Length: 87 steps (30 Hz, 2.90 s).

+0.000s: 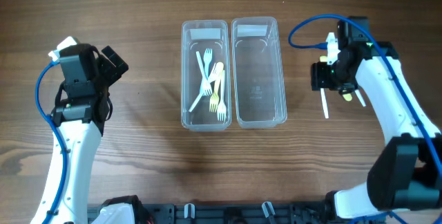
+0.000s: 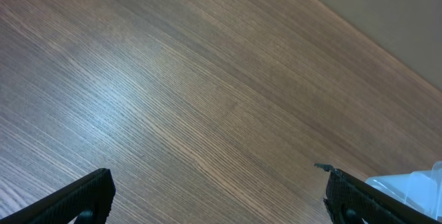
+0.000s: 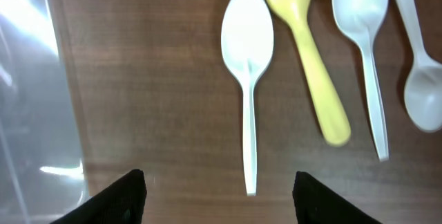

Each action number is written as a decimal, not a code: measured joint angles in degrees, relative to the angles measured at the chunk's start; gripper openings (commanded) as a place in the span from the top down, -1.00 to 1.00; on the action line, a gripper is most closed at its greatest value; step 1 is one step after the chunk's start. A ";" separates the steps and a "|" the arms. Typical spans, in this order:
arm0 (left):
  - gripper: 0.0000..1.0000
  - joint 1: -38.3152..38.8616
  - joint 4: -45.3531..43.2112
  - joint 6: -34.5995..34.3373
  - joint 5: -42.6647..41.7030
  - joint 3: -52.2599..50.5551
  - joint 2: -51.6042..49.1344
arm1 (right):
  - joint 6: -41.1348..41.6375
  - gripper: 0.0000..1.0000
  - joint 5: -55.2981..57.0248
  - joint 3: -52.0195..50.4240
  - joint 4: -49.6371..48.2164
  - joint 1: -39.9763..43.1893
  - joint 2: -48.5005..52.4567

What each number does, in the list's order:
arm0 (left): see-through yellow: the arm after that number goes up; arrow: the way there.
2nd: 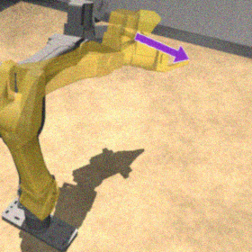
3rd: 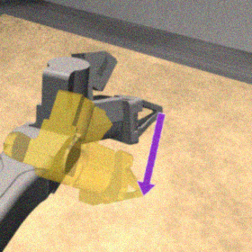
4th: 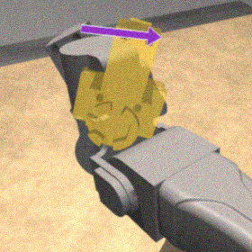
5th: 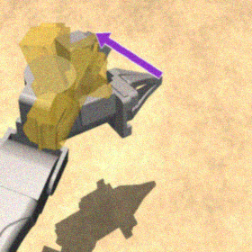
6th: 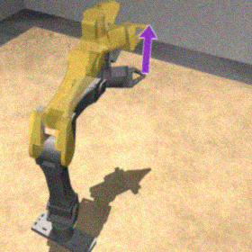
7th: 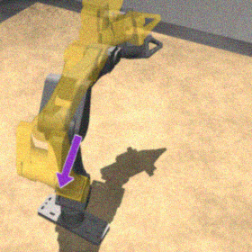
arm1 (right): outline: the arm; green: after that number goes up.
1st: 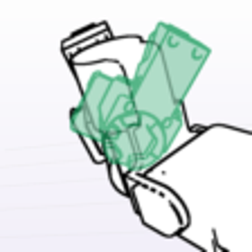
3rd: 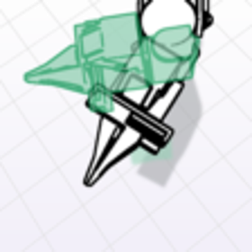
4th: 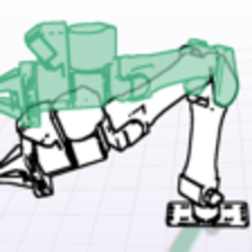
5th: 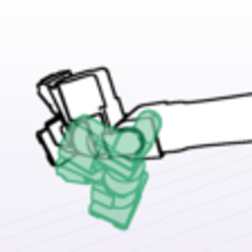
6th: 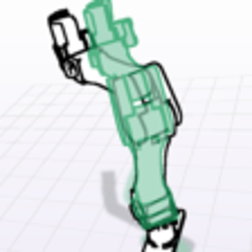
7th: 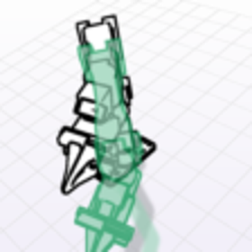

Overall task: Pack container
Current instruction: 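Lower the right gripper onto a white spoon and grasp it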

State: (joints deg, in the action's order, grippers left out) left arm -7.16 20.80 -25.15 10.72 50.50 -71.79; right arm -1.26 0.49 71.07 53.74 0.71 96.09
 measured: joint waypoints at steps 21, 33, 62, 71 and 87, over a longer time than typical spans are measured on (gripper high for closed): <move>-0.99 0.00 0.00 0.02 0.00 0.00 0.00 | -1.01 -0.36 0.24 -4.35 -8.59 3.10 6.88; -1.00 0.00 0.00 0.00 0.00 0.00 0.00 | -3.58 -0.34 -0.68 -6.47 -12.92 6.10 6.88; -1.00 0.00 0.00 0.02 0.00 0.00 0.00 | -4.48 -0.15 -3.89 -15.50 -27.34 6.10 6.54; -1.00 0.00 0.00 0.02 0.00 0.00 0.00 | -5.09 0.01 -3.96 -15.61 -27.93 6.10 6.54; -1.00 0.00 0.00 0.02 0.00 0.00 0.00 | -6.25 0.91 -4.11 -14.29 -30.60 6.27 8.72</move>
State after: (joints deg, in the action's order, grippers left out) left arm -7.16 20.80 -25.12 10.72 50.50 -71.79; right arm -7.51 -3.62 56.77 23.14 6.98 104.81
